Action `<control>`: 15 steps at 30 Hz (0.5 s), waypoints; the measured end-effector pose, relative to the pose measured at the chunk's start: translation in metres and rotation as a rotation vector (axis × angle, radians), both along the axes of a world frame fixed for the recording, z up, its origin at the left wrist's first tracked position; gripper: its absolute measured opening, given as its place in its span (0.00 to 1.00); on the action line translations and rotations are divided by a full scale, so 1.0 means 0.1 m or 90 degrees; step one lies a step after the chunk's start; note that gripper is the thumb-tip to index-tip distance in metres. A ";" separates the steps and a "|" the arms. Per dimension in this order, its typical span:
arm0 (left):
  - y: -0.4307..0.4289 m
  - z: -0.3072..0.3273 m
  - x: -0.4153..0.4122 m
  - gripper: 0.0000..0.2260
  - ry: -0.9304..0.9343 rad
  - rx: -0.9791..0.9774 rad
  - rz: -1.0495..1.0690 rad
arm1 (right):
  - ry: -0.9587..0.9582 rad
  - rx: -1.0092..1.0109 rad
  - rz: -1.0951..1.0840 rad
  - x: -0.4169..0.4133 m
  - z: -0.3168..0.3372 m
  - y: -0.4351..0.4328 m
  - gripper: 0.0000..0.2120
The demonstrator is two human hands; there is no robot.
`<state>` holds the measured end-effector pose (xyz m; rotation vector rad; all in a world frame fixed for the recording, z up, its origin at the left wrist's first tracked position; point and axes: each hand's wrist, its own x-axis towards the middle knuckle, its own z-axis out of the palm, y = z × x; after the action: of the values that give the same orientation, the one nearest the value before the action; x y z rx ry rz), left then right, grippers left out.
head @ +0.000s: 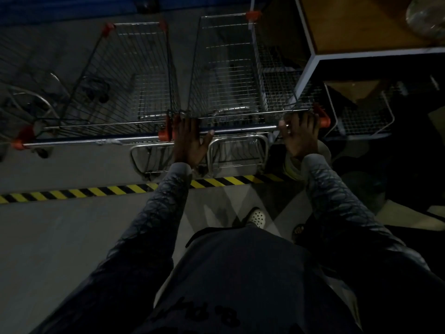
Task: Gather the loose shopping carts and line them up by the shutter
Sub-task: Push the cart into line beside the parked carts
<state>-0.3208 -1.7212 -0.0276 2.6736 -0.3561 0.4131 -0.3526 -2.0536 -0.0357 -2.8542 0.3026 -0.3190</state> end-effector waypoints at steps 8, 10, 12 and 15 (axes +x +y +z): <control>0.52 0.43 0.06 0.12 -0.135 -0.229 0.131 | -0.135 0.071 0.168 0.45 0.27 0.98 0.24; 0.83 0.40 0.05 0.13 -0.121 -0.227 0.190 | -0.145 0.096 0.210 0.59 0.34 1.29 0.26; 1.15 0.32 0.06 0.13 -0.105 -0.203 0.224 | -0.169 0.130 0.251 0.68 0.40 1.61 0.22; 1.55 0.19 0.10 0.16 -0.089 -0.156 0.234 | -0.190 0.145 0.309 0.70 0.48 2.15 0.17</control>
<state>-0.3107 -1.5661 -0.0085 2.4702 0.1460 0.7061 -0.2822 -1.8382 0.0120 -2.5019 -0.3809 -0.5572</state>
